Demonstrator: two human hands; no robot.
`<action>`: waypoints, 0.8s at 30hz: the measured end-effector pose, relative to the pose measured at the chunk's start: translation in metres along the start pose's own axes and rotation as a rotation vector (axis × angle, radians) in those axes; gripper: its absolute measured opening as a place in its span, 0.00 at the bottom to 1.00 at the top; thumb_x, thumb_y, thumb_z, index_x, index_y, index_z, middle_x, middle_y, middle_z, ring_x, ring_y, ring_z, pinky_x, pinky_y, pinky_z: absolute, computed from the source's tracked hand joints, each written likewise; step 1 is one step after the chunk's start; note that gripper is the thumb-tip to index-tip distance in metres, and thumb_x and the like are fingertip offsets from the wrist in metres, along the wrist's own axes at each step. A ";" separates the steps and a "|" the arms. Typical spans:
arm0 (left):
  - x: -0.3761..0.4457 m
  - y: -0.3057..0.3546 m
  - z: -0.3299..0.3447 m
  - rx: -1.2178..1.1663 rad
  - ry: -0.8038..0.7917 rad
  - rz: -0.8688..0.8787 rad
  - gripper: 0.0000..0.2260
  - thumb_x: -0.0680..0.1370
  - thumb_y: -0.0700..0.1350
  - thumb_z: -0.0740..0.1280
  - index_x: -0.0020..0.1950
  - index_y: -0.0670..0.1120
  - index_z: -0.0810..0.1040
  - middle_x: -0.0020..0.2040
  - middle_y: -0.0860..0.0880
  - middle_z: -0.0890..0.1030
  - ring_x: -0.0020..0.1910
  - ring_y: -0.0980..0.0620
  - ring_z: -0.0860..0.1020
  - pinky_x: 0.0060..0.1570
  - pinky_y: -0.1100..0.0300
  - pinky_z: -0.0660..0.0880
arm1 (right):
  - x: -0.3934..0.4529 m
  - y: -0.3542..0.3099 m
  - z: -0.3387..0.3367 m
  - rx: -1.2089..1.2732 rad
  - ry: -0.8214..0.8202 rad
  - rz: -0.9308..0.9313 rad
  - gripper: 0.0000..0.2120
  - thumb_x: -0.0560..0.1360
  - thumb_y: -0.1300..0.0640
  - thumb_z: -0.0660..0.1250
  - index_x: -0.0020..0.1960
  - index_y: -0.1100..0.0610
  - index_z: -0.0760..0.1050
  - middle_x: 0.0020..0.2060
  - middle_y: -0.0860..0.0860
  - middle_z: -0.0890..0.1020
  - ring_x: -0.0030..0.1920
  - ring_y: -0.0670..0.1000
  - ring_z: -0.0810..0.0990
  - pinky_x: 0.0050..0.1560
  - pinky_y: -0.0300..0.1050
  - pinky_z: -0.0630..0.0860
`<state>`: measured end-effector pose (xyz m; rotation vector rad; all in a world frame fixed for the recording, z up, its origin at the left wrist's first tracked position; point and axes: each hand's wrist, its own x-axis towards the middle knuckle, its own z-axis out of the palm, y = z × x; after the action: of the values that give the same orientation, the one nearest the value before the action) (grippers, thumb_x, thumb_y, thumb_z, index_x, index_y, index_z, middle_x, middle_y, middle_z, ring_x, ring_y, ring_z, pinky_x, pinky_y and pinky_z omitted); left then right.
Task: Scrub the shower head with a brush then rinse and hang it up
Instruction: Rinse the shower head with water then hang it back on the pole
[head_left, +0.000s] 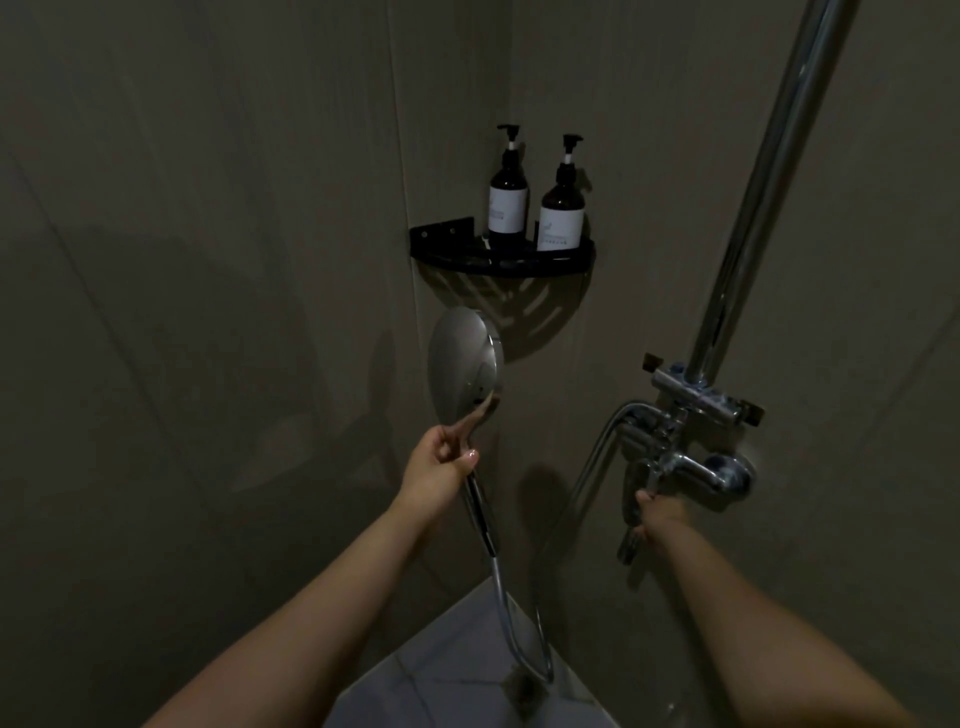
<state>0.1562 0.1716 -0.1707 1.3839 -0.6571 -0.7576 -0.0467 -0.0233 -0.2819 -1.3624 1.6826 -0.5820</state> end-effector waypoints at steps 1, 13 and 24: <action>0.000 0.000 0.000 -0.004 -0.001 0.003 0.11 0.75 0.31 0.63 0.43 0.47 0.72 0.38 0.50 0.76 0.39 0.56 0.73 0.44 0.63 0.70 | 0.000 0.000 0.000 0.005 0.000 0.001 0.18 0.78 0.60 0.61 0.59 0.73 0.73 0.59 0.69 0.76 0.60 0.67 0.75 0.62 0.57 0.71; 0.000 -0.003 0.003 0.025 -0.006 -0.012 0.11 0.75 0.31 0.63 0.43 0.47 0.72 0.39 0.50 0.76 0.40 0.55 0.74 0.44 0.62 0.71 | -0.005 -0.001 -0.006 0.109 -0.037 0.017 0.16 0.79 0.62 0.60 0.59 0.74 0.72 0.47 0.68 0.77 0.22 0.50 0.79 0.14 0.35 0.66; -0.004 0.000 0.002 0.047 -0.003 -0.022 0.10 0.75 0.31 0.63 0.43 0.47 0.71 0.40 0.49 0.75 0.44 0.52 0.73 0.51 0.57 0.71 | -0.009 0.001 -0.007 0.180 -0.043 0.029 0.15 0.79 0.61 0.59 0.59 0.72 0.72 0.41 0.62 0.74 0.25 0.56 0.72 0.12 0.35 0.64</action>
<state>0.1519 0.1732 -0.1705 1.4353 -0.6674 -0.7657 -0.0530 -0.0155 -0.2754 -1.2111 1.5730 -0.6660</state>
